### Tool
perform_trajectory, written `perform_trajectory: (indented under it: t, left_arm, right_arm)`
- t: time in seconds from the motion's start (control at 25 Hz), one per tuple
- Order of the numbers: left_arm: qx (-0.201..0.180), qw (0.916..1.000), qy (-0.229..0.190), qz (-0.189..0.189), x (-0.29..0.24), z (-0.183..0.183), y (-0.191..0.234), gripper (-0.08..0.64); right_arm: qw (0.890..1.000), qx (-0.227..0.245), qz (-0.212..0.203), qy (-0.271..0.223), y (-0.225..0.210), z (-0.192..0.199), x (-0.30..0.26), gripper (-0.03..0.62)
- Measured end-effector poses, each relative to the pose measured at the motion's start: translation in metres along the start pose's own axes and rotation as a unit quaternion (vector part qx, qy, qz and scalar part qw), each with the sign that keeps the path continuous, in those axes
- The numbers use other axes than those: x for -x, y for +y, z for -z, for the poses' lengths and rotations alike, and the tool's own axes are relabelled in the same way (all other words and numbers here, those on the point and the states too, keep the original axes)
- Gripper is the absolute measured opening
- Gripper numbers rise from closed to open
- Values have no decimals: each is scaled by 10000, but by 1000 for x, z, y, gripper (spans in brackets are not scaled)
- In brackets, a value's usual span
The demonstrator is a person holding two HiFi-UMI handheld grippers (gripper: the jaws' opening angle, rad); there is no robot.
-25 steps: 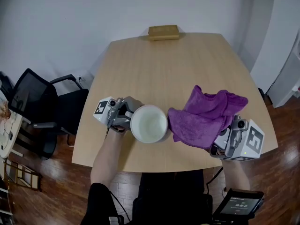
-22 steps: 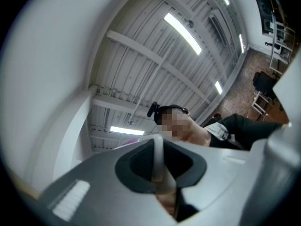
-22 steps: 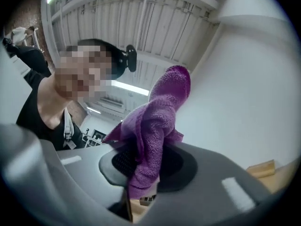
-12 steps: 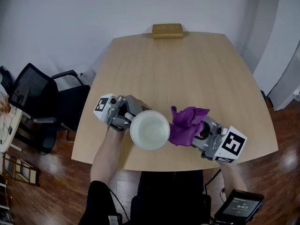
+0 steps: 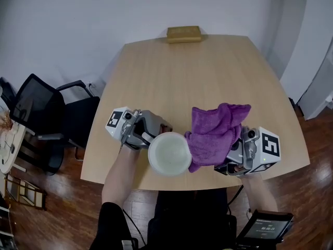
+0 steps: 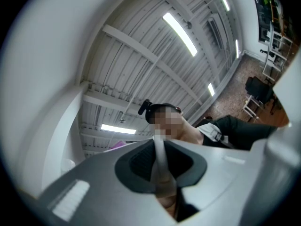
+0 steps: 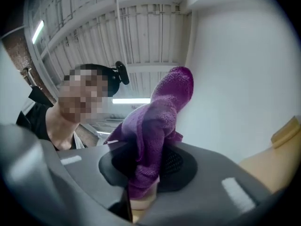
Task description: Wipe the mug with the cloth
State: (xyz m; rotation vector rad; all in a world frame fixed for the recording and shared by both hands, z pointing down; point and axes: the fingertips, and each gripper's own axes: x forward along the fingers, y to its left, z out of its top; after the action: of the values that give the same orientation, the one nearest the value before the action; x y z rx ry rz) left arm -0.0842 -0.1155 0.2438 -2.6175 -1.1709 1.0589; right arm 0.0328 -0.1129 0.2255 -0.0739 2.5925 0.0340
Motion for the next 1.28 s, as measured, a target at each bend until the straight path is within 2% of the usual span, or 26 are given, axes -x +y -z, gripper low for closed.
perform_trajectory:
  t: [0.12, 0.2, 0.32, 0.4, 0.44, 0.48, 0.52, 0.56, 0.6, 0.64, 0.68, 0.72, 0.8, 0.84, 0.88, 0.92, 1.0, 1.04, 1.08, 1.16, 1.2, 1.28]
  left_arm:
    - [-52, 10000, -58, 17, -1, -3, -2, 71]
    - [-83, 9999, -63, 2, -2, -5, -2, 74]
    - [-252, 9993, 217, -144, -5, -3, 4, 74]
    - [-504, 9951, 782, -329, -12, 10, 7, 73]
    - [-686, 9895, 1198, -431, -17, 20, 9, 73]
    - [-903, 9801, 1684, -533, -21, 31, 11, 72]
    - [-1142, 9665, 2215, -616, -26, 44, 13, 72]
    - [-1377, 9495, 2742, -662, -28, 57, 14, 72]
    - [-1577, 9322, 3191, -663, -29, 69, 14, 72]
    - [-1702, 9193, 3493, -630, -30, 78, 14, 72]
    - [-1739, 9134, 3632, -585, -30, 83, 13, 72]
    - [-1715, 9133, 3653, -552, -31, 86, 13, 72]
    - [-1583, 9206, 3528, -555, -30, 86, 13, 72]
    - [-1474, 9278, 3378, -585, -28, 83, 13, 72]
    - [-1330, 9384, 3130, -612, -27, 78, 13, 72]
    - [-1146, 9519, 2774, -616, -25, 70, 13, 72]
    - [-655, 9803, 1784, -535, -19, 48, 11, 72]
    - [-384, 9908, 1212, -467, -13, 36, 11, 74]
    - [-136, 9970, 646, -414, -7, 25, 13, 74]
    - [203, 9986, -258, -423, 6, 9, 19, 75]
    - [301, 9970, -546, -449, 12, 3, 21, 75]
    - [409, 9946, -851, -436, 18, -5, 20, 75]
  right_arm:
    - [9989, -313, 166, 304, -3, 31, 10, 77]
    - [9944, -399, 445, 876, -10, 59, 21, 77]
    - [9735, -390, 1089, 1974, -27, 100, 37, 77]
    - [9579, -467, 1579, 2354, -39, 114, 52, 78]
    - [9507, -492, 1836, 2448, -46, 116, 61, 78]
    - [9436, -478, 2102, 2513, -54, 114, 73, 77]
    - [9371, -450, 2357, 2534, -63, 109, 85, 78]
    - [9325, -453, 2579, 2488, -71, 102, 97, 78]
    - [9307, -505, 2742, 2367, -78, 93, 107, 78]
    - [9319, -588, 2834, 2188, -81, 82, 114, 78]
    - [9353, -676, 2853, 1980, -83, 72, 118, 78]
    - [9401, -756, 2814, 1767, -83, 63, 120, 78]
    - [9511, -882, 2608, 1398, -79, 51, 120, 78]
    - [9565, -951, 2456, 1253, -76, 49, 117, 78]
    - [9617, -1046, 2276, 1116, -72, 48, 113, 78]
    - [9666, -1169, 2068, 964, -69, 48, 107, 78]
    - [9742, -1450, 1621, 610, -61, 46, 91, 78]
    - [9765, -1564, 1415, 452, -58, 45, 83, 77]
    - [9782, -1641, 1233, 333, -54, 44, 74, 78]
    - [9813, -1667, 944, 196, -47, 41, 57, 78]
    - [9833, -1604, 847, 135, -43, 38, 49, 78]
    - [9882, -1323, 765, -50, -40, 23, 34, 78]
